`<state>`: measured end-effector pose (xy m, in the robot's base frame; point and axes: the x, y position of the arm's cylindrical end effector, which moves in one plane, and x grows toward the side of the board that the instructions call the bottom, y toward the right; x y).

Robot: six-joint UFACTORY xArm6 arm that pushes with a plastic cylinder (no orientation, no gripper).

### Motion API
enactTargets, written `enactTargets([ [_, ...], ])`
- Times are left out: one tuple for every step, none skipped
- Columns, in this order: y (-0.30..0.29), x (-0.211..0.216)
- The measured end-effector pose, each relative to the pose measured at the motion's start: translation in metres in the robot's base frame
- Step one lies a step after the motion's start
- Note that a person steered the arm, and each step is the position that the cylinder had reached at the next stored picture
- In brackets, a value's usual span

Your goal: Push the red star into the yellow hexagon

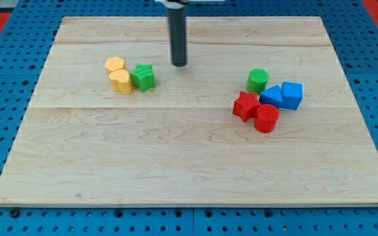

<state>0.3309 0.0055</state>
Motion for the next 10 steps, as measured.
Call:
enactTargets([
  [0.019, 0.019],
  [0.016, 0.032],
  [0.009, 0.032],
  [-0.018, 0.04],
  [-0.03, 0.05],
  [-0.025, 0.076],
  [-0.018, 0.131],
  [0.031, 0.185],
  [0.119, 0.192],
  [0.167, 0.157],
])
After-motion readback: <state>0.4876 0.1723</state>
